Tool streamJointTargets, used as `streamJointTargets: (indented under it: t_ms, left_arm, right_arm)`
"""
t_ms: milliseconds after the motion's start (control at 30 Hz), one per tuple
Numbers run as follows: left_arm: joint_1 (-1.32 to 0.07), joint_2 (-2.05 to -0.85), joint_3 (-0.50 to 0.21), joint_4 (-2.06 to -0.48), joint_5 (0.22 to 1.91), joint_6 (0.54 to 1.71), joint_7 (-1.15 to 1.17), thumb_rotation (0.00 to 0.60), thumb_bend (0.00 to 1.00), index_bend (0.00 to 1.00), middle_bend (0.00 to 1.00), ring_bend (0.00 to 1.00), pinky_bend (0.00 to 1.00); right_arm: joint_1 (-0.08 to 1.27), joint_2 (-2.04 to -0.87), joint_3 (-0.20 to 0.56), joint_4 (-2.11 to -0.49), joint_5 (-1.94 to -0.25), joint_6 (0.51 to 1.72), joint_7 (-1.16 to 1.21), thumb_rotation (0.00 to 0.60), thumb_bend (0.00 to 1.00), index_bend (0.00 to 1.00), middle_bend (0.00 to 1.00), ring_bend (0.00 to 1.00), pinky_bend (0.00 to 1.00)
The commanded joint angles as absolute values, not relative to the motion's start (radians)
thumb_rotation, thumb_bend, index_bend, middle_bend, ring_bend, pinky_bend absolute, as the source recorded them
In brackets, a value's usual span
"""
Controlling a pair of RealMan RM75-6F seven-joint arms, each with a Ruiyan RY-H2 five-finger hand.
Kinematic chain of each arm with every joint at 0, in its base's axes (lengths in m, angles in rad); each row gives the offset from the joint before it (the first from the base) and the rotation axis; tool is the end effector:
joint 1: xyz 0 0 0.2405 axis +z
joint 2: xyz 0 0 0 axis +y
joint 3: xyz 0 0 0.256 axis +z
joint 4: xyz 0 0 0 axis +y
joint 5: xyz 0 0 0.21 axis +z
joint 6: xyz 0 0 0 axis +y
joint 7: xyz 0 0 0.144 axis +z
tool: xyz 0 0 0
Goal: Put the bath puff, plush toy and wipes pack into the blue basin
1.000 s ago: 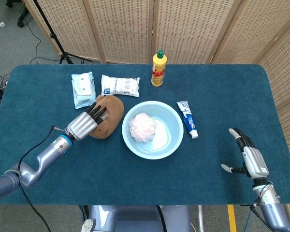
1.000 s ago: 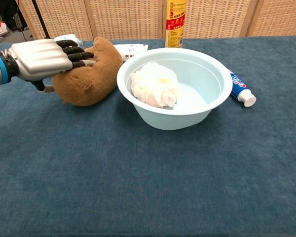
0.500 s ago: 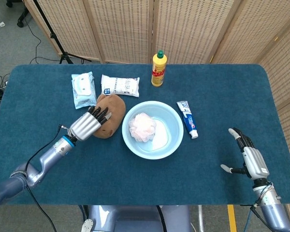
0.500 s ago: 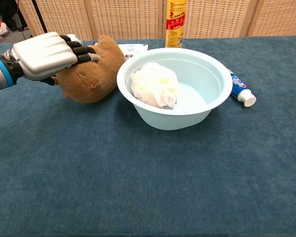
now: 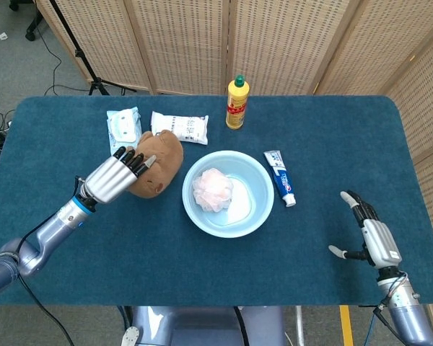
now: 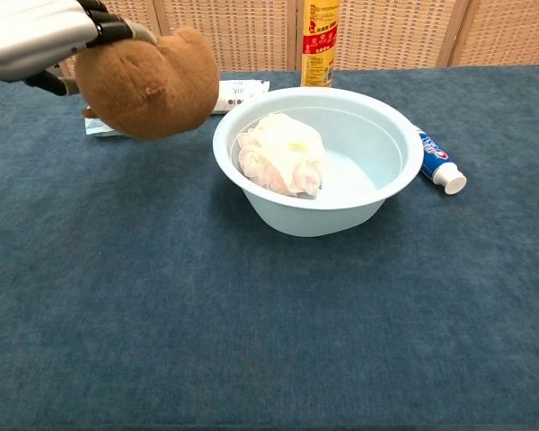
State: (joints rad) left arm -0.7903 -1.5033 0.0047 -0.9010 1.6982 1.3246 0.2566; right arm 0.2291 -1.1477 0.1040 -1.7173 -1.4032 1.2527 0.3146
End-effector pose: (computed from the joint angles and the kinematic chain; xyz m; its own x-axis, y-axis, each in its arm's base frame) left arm -0.1887 0.3861 0.0637 0.7355 -0.4526 0.5041 0.2457 -0.5152 -0.8211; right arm -0.2739 -0.2288 0.1205 -0.0492 -0.1685 0.9845 -0.9984 -0.0187 -0.0531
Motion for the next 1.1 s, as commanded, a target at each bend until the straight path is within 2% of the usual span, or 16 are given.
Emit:
streamJointTargets:
  t_ms: [33, 233, 400, 667, 933, 1100]
  left_arm:
    - [-0.791, -1.449, -0.022, -0.967, 1.699, 1.349, 0.277, 0.6, 0.49, 0.72, 0.42, 0.37, 0.44]
    - [-0.803, -1.413, -0.073, -1.06, 1.68, 1.363, 0.302, 0.6, 0.49, 0.72, 0.42, 0.38, 0.44]
    - [-0.83, -1.446, -0.108, -1.107, 1.68, 1.363, 0.327, 0.6, 0.48, 0.72, 0.42, 0.38, 0.44]
    - [-0.902, -1.593, -0.156, -1.102, 1.683, 1.336, 0.351, 0.6, 0.48, 0.72, 0.42, 0.38, 0.44]
    - [-0.963, -1.741, -0.166, -1.031, 1.682, 1.289, 0.358, 0.6, 0.48, 0.72, 0.42, 0.37, 0.44]
    - [-0.979, -1.791, -0.169, -1.009, 1.681, 1.29, 0.339, 0.6, 0.47, 0.72, 0.42, 0.37, 0.44]
  right_arm:
    - [0.229, -1.147, 0.104, -1.718, -1.405, 1.254, 0.317, 0.6, 0.13, 0.0, 0.0, 0.0, 0.03]
    - [0.228, -1.143, 0.104, -1.72, -1.409, 1.257, 0.326, 0.6, 0.13, 0.0, 0.0, 0.0, 0.03]
    - [0.229, -1.142, 0.106, -1.718, -1.407, 1.255, 0.337, 0.6, 0.13, 0.0, 0.0, 0.0, 0.03]
    - [0.23, -1.137, 0.112, -1.706, -1.398, 1.251, 0.368, 0.6, 0.13, 0.0, 0.0, 0.0, 0.03]
    - [0.229, -1.132, 0.116, -1.693, -1.39, 1.246, 0.399, 0.6, 0.13, 0.0, 0.0, 0.0, 0.03]
    - [0.231, -1.133, 0.116, -1.688, -1.387, 1.24, 0.404, 0.6, 0.13, 0.0, 0.0, 0.0, 0.03]
